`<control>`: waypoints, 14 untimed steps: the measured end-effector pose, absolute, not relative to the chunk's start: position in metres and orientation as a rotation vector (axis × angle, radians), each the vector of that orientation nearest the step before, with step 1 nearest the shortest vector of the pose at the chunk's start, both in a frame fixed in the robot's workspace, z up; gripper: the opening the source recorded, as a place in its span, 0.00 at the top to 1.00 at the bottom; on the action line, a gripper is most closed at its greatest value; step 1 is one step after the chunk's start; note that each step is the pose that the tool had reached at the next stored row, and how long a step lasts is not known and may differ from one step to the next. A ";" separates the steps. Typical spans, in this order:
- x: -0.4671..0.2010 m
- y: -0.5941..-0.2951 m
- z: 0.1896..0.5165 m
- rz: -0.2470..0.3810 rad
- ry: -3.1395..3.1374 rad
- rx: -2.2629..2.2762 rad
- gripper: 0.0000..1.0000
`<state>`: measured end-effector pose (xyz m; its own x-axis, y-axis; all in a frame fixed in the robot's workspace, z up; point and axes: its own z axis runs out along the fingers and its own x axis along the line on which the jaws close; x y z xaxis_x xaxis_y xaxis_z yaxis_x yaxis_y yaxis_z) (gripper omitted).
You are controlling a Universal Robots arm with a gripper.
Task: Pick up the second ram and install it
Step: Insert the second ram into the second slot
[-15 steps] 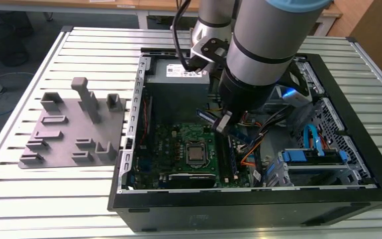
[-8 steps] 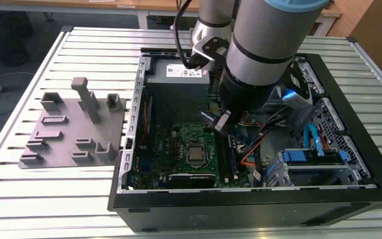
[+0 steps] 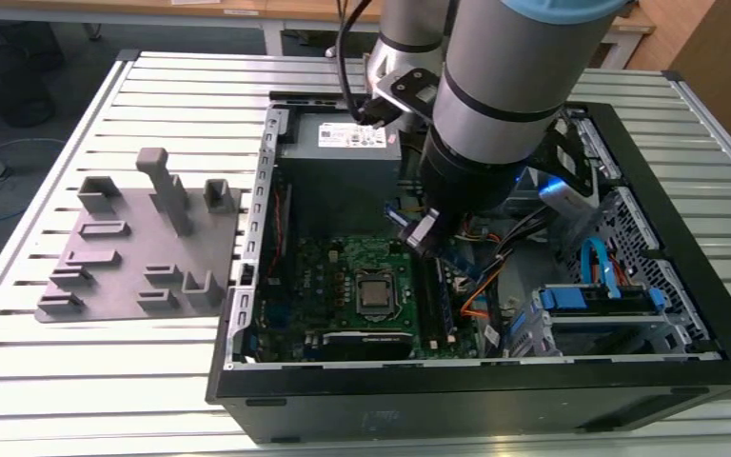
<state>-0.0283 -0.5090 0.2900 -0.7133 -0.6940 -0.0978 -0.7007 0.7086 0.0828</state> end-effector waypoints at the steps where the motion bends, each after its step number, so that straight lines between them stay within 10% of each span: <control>1: -0.028 -0.509 0.290 0.175 2.854 -1.148 0.86; 14: -0.028 -0.509 0.290 0.167 2.921 -0.943 0.86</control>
<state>-0.0283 -0.5090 0.2900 -0.8096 -0.5788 -0.0976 -0.5862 0.8059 0.0827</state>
